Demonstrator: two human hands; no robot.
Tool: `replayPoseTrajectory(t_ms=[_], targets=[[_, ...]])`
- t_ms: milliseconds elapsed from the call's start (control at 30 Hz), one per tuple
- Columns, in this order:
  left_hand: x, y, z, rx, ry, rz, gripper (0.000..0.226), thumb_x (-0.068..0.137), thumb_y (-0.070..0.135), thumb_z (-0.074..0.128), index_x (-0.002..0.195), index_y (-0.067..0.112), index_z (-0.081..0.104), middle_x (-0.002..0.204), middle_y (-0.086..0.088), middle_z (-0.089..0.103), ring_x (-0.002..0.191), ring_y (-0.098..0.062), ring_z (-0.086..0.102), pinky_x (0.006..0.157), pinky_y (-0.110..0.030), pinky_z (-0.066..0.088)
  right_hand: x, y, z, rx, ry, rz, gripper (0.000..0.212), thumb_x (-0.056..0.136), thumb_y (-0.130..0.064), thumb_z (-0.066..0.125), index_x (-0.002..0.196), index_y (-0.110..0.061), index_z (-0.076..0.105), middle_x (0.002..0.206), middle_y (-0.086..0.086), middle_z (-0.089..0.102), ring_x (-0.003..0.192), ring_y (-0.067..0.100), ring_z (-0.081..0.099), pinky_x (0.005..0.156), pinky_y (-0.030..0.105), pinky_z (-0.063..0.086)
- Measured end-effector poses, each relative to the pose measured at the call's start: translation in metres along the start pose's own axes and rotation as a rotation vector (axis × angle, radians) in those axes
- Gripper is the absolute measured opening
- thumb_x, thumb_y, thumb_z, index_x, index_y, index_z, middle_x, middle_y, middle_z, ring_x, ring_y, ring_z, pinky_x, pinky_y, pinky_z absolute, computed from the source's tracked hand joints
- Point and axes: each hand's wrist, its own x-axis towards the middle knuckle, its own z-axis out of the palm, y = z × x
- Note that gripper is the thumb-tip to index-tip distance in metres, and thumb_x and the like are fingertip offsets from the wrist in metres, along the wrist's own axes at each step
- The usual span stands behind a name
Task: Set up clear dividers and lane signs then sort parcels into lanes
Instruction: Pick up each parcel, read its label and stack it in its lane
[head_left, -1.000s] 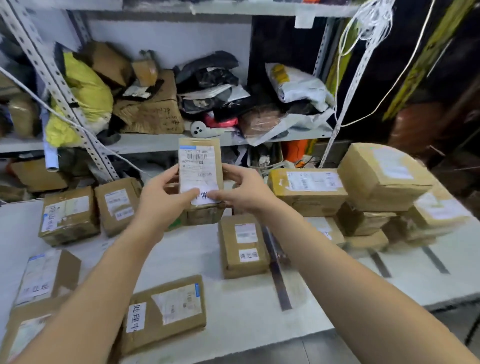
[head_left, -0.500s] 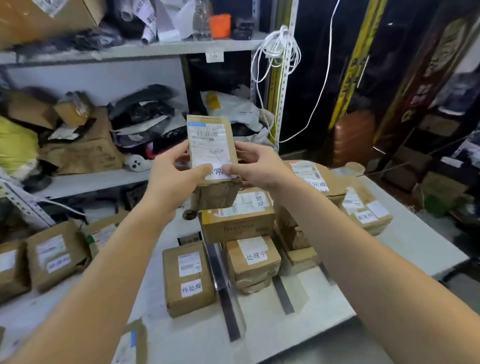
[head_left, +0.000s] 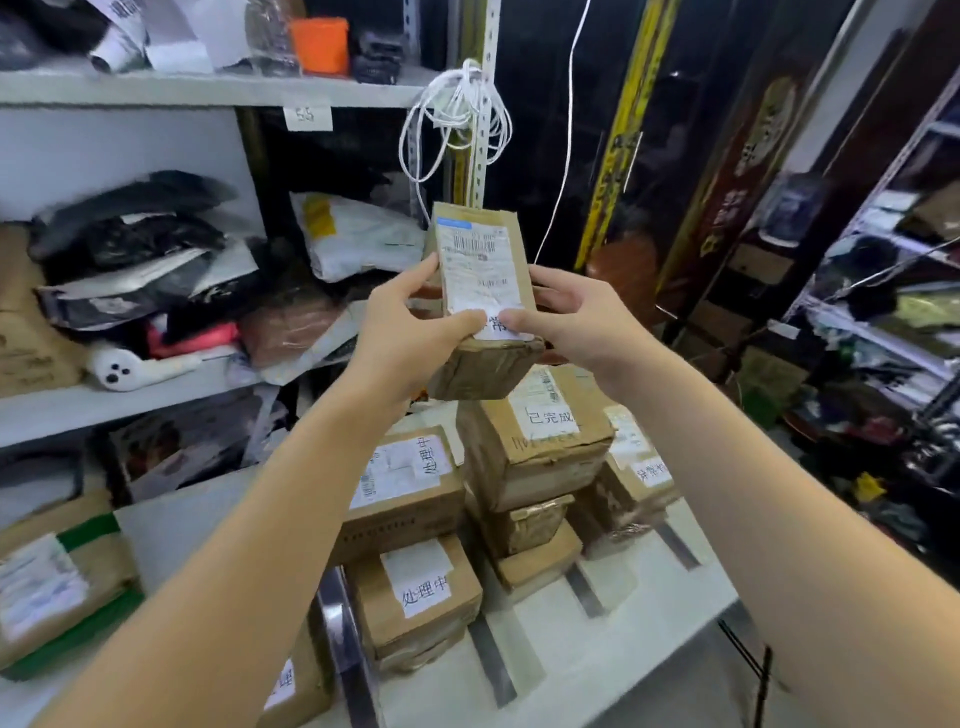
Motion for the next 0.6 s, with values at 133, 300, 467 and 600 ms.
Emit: replayPoseTrajectory(t_ms=[133, 300, 467, 600], targets=[[0.015, 0.006, 0.052, 0.003, -0.008, -0.02, 0.071, 0.082, 0.022, 0.083, 0.145, 0.036, 0.054, 0.122, 0.018, 0.065, 0.111, -0.007, 0.065, 0.09, -0.035, 0.06, 0.017, 0.024, -0.053, -0.028, 0.034, 0.02, 0.068, 0.076, -0.035, 0.088, 0.138, -0.037, 0.061, 0.138, -0.009, 0.064, 0.129, 0.013, 0.058, 0.091, 0.044, 0.06], [0.026, 0.011, 0.134, -0.007, -0.016, -0.041, 0.072, 0.084, 0.02, 0.082, 0.148, 0.033, 0.051, 0.129, 0.012, 0.065, 0.115, -0.011, 0.064, 0.086, -0.034, 0.062, 0.027, 0.053, -0.125, -0.047, 0.051, 0.014, 0.062, 0.079, -0.034, 0.086, 0.136, -0.039, 0.063, 0.133, -0.013, 0.067, 0.125, 0.014, 0.061, 0.093, 0.045, 0.059], [0.033, -0.003, 0.219, 0.041, -0.009, -0.122, 0.077, 0.078, 0.026, 0.084, 0.147, 0.036, 0.051, 0.126, 0.011, 0.068, 0.112, -0.015, 0.068, 0.087, -0.04, 0.062, 0.034, 0.095, -0.2, -0.039, 0.011, 0.055, 0.056, 0.08, -0.029, 0.086, 0.131, -0.04, 0.066, 0.123, -0.021, 0.069, 0.122, 0.006, 0.06, 0.097, 0.039, 0.055], [0.034, -0.025, 0.271, 0.103, 0.013, -0.203, 0.068, 0.08, 0.021, 0.083, 0.142, 0.035, 0.057, 0.114, 0.013, 0.071, 0.103, -0.011, 0.07, 0.082, -0.038, 0.063, 0.047, 0.141, -0.236, -0.066, -0.067, 0.108, 0.056, 0.078, -0.028, 0.087, 0.13, -0.038, 0.067, 0.124, -0.015, 0.071, 0.117, 0.009, 0.066, 0.098, 0.047, 0.056]])
